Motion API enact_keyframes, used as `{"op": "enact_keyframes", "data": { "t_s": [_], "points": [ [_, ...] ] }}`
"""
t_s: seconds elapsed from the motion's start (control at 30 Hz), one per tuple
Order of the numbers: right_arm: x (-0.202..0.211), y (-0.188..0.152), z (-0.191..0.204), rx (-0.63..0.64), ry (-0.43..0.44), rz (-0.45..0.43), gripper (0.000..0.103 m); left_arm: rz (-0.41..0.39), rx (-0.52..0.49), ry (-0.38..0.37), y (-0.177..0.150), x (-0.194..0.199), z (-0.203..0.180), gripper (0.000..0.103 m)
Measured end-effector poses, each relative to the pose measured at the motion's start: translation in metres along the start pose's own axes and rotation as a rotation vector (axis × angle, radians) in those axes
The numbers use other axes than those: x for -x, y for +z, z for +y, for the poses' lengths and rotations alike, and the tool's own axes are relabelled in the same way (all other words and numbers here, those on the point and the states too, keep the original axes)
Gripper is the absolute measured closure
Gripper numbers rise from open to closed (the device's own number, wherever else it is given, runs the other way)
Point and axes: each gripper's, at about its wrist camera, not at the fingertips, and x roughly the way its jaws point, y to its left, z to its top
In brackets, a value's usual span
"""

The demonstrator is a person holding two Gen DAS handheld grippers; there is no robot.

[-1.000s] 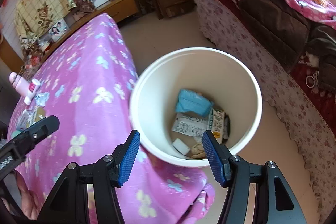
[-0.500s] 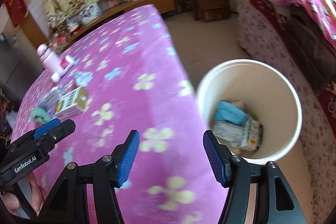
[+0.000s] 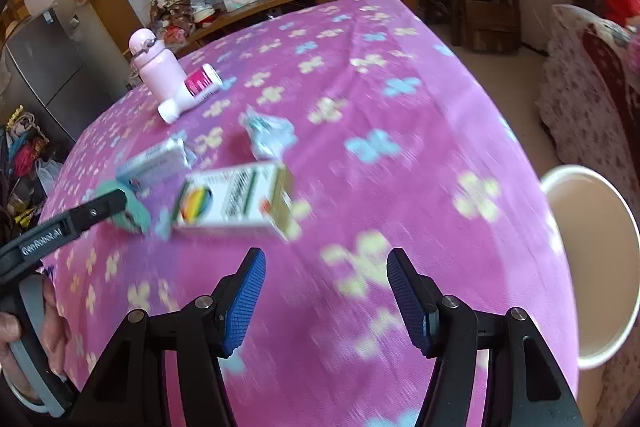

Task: Collect trash
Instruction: 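Move both tools back over the table toward the remaining trash, then grasp the green towel with the left gripper while the right grasps the rainbow-logo medicine box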

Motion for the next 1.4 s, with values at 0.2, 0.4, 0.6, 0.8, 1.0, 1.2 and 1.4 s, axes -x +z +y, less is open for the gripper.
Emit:
{"op": "enact_keyframes", "data": {
  "t_s": [0.2, 0.4, 0.6, 0.8, 1.0, 1.2, 1.4],
  "points": [
    [-0.031, 0.047, 0.004, -0.046, -0.011, -0.039, 0.042, 0.008, -0.044, -0.023, 0.018, -0.019, -0.001, 0.039],
    [-0.065, 0.070, 0.005, -0.053, 0.000, 0.022, 0.042, -0.005, -0.062, -0.096, 0.014, -0.002, 0.013, 0.039],
    [-0.062, 0.041, 0.024, 0.031, 0.031, 0.097, 0.042, -0.024, -0.038, -0.064, 0.026, -0.001, 0.025, 0.039],
    [-0.035, -0.008, 0.045, 0.110, 0.123, 0.161, 0.042, 0.035, -0.115, -0.022, 0.008, -0.011, 0.027, 0.039],
    [-0.010, -0.023, 0.045, 0.095, 0.142, 0.117, 0.042, 0.121, -0.206, 0.090, -0.036, 0.004, 0.070, 0.039],
    [-0.007, -0.020, 0.053, 0.072, 0.161, 0.094, 0.035, 0.113, 0.021, -0.004, -0.061, 0.031, 0.142, 0.040],
    [-0.012, -0.022, 0.078, 0.095, 0.169, 0.089, 0.032, 0.038, 0.159, -0.140, -0.053, 0.052, 0.150, 0.039]
  ]
}}
